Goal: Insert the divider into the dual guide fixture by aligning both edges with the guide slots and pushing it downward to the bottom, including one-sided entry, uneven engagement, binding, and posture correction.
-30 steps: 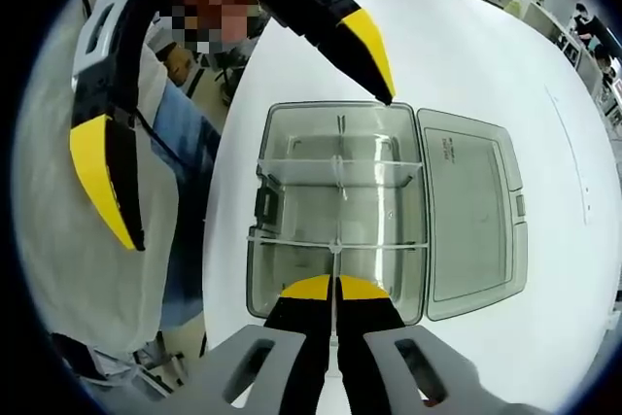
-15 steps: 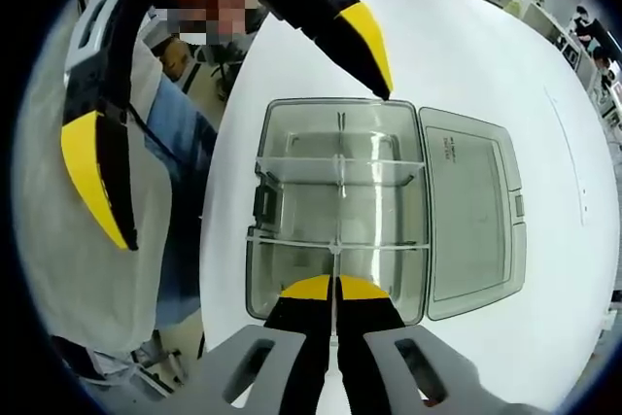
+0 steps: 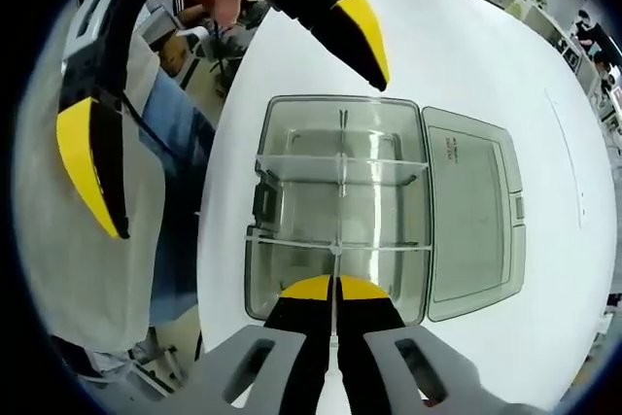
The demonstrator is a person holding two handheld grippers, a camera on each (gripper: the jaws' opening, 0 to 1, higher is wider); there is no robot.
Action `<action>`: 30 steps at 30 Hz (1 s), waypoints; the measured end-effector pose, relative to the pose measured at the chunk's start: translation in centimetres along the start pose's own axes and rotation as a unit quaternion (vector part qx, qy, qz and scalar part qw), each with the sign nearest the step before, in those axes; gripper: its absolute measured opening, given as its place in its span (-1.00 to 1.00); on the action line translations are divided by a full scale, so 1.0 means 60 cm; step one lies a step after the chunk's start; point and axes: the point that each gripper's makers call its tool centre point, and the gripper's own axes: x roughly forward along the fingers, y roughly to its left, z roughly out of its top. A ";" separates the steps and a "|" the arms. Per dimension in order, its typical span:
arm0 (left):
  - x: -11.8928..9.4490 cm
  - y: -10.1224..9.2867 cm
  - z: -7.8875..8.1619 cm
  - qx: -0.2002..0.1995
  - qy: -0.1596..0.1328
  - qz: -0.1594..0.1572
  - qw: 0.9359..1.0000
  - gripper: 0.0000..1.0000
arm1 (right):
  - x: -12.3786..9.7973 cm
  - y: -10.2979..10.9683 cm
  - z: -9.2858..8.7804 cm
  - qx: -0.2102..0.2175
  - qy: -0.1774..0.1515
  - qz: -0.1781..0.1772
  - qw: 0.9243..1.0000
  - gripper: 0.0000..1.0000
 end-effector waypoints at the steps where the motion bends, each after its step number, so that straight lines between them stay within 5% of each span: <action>1: 0.000 0.000 0.000 0.000 0.000 0.000 1.000 0.53 | 0.000 0.000 0.000 -0.001 0.001 0.000 1.000 -1.00; 30: -0.013 0.001 -0.008 -0.001 0.001 0.002 1.000 0.53 | 0.004 0.001 0.002 0.036 0.007 -0.013 0.999 -0.97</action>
